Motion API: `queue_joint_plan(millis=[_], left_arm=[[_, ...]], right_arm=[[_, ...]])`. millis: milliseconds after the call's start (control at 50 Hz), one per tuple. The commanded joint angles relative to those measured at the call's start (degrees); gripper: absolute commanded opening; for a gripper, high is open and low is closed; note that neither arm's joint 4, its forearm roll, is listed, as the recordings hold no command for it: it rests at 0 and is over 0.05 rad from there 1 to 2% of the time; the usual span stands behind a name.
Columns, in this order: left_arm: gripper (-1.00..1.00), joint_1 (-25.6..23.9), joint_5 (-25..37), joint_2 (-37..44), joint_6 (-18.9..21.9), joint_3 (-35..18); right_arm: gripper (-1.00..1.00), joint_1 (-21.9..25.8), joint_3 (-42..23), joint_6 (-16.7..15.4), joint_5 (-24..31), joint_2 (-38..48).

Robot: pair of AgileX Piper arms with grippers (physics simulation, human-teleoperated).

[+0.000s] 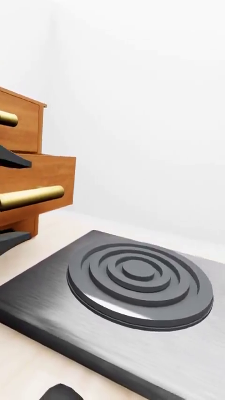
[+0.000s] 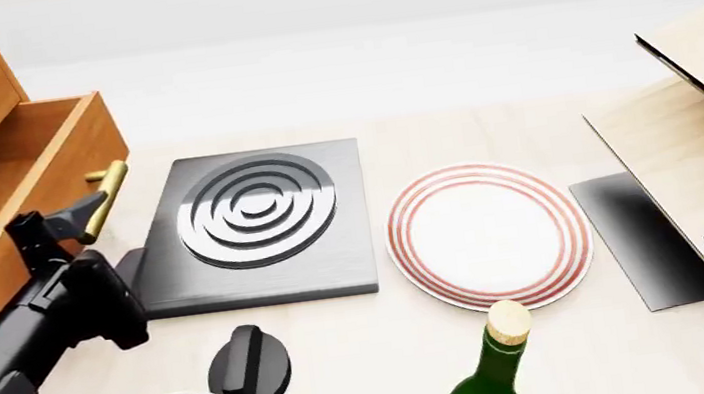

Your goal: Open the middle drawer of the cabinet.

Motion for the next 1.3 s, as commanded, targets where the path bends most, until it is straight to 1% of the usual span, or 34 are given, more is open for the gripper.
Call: queue_joint_plan(millis=[20,180,280,360,480,500,640,680,780,880,940,1040,1100,1140,1200,1220,1240,1280,1300], left_arm=[[1.0,-1.83,3.53,-5.46,-1.75,0.56],[1.0,-2.73,6.17,-8.8,-2.62,0.68],[1.0,-3.58,9.3,-12.47,-3.22,0.4],[1.0,-4.1,10.22,-13.81,-3.63,0.55],[1.0,-5.92,11.54,-16.14,-4.11,0.82],[1.0,-6.75,12.78,-17.29,-4.51,0.67],[1.0,-8.99,14.75,-20.31,-4.94,0.38],[1.0,-9.99,15.72,-21.54,-5.61,0.27],[1.0,-10.77,16.5,-22.8,-6.17,0.29],[1.0,-11.32,18.63,-25.18,-7.02,-0.06],[1.0,-11.82,21.7,-28.49,-8.21,-0.52],[1.0,-12.16,24.11,-31.42,-9.13,-0.71],[1.0,-12.22,27.61,-34.65,-11.08,-1.89],[1.0,-12.38,28.0,-35.17,-11.36,-2.03],[1.0,-12.51,31.36,-37.31,-14.01,-3.63],[1.0,-12.51,31.42,-37.35,-14.01,-3.64],[1.0,-12.74,32.51,-38.53,-14.96,-4.22],[1.0,-13.03,32.57,-38.96,-15.08,-4.23],[1.0,-13.24,33.96,-39.82,-16.45,-4.98]], right_arm=[[1.0,0.03,0.01,0.09,0.1,-0.28],[1.0,0.03,0.01,0.09,0.1,-0.28],[1.0,0.04,0.01,0.1,0.1,-0.26],[1.0,0.03,0.01,0.09,0.1,-0.26],[1.0,0.05,0.01,0.09,0.09,-0.25],[1.0,0.03,0.01,0.08,0.09,-0.25],[1.0,0.05,0.01,0.08,0.08,-0.23],[1.0,0.03,0.01,0.1,0.1,-0.27],[1.0,0.02,0.01,0.09,0.1,-0.28],[1.0,0.04,0.01,0.09,0.11,-0.28],[1.0,0.04,0.01,0.1,0.1,-0.27],[1.0,0.04,0.01,0.09,0.1,-0.26],[1.0,0.03,0.01,0.08,0.09,-0.24],[1.0,0.04,0.01,0.09,0.1,-0.26],[1.0,0.02,0.01,0.09,0.1,-0.28],[1.0,0.02,0.01,0.09,0.11,-0.28],[1.0,0.03,0.01,0.08,0.09,-0.25],[1.0,0.04,0.01,0.09,0.1,-0.28],[1.0,0.04,0.01,0.09,0.1,-0.26]])
